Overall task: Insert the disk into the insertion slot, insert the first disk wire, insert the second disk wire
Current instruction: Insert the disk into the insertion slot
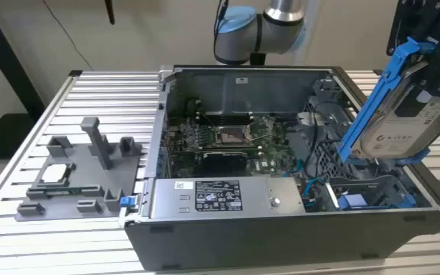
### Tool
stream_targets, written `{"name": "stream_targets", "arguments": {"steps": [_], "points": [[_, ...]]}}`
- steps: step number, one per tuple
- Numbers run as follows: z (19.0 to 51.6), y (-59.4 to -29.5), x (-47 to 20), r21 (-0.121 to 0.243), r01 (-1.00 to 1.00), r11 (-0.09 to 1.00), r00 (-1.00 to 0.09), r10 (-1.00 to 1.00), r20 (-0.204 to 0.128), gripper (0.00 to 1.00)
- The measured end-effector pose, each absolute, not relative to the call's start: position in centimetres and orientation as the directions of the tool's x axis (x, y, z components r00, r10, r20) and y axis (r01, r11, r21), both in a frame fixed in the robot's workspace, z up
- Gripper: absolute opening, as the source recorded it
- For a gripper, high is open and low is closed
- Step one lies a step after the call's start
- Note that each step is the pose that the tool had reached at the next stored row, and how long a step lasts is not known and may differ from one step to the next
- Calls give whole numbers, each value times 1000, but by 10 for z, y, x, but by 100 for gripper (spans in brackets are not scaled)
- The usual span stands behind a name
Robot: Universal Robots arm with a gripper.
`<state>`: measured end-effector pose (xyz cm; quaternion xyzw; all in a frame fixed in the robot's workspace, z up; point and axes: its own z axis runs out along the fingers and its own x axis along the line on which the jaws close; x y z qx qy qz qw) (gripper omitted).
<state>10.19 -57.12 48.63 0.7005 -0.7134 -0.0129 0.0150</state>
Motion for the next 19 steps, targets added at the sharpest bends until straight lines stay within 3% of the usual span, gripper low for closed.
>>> {"name": "stream_targets", "arguments": {"steps": [19], "points": [[478, -571, 102, 37, -999, 18, -18, -1000, -2, 0]]}}
